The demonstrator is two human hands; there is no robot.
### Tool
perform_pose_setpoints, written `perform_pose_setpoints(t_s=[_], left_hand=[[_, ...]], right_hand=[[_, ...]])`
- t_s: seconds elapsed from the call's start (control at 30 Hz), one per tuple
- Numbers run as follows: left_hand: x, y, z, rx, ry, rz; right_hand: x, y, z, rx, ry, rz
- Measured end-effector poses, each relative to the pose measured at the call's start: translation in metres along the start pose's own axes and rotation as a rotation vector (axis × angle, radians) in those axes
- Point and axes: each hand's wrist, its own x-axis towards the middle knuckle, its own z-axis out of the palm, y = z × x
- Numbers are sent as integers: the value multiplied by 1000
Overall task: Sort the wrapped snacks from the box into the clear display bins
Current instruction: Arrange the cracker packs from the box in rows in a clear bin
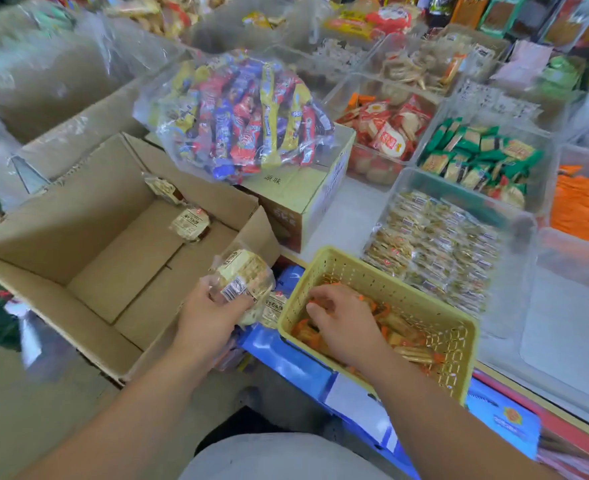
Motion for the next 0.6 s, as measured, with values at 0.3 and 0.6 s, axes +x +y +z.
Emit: perform_pose_setpoints(t_s=[0.3,0.6], left_hand=[[43,13,-94,-162,47,106],[76,-14,-132,-394,-39,-172]], right_hand=[[66,-53,27,-634,-73,-164],[146,-69,93,-963,-706,273]])
